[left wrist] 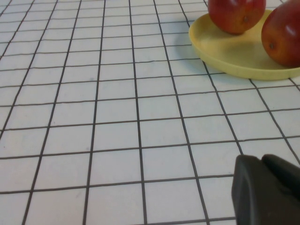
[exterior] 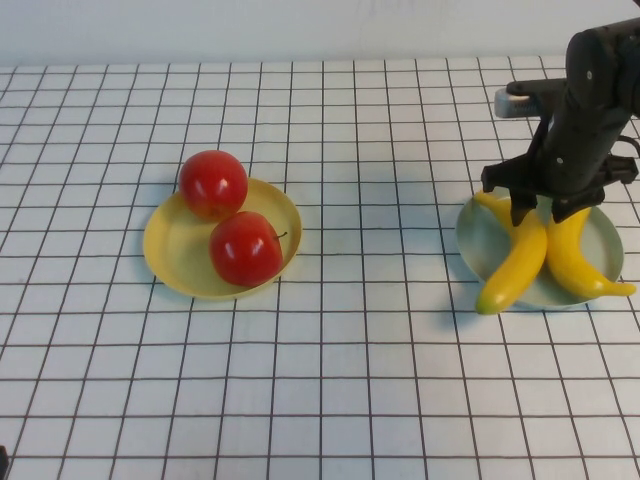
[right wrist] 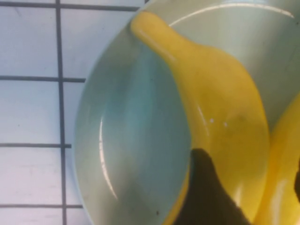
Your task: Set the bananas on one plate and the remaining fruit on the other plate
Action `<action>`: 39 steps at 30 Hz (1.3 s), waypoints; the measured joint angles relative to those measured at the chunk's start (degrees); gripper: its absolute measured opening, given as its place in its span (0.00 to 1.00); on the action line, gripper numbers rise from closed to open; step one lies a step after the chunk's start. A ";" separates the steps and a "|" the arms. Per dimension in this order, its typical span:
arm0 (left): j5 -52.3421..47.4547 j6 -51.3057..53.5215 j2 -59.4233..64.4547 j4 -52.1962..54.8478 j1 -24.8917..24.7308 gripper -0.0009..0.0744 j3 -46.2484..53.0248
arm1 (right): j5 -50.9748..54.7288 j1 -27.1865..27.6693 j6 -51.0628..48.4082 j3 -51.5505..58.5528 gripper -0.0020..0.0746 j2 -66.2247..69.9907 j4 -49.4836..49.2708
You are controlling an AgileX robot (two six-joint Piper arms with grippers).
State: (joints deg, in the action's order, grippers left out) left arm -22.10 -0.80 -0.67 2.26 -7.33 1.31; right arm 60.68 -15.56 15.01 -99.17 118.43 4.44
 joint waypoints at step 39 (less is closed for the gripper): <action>0.00 -0.04 0.00 0.00 0.00 0.01 0.00 | -44.66 -14.32 -7.47 80.93 0.01 -112.69 0.60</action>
State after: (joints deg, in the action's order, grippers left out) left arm -22.10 -0.84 -0.67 2.26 -7.33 1.31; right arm 16.02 -29.87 7.53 -18.23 5.73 5.04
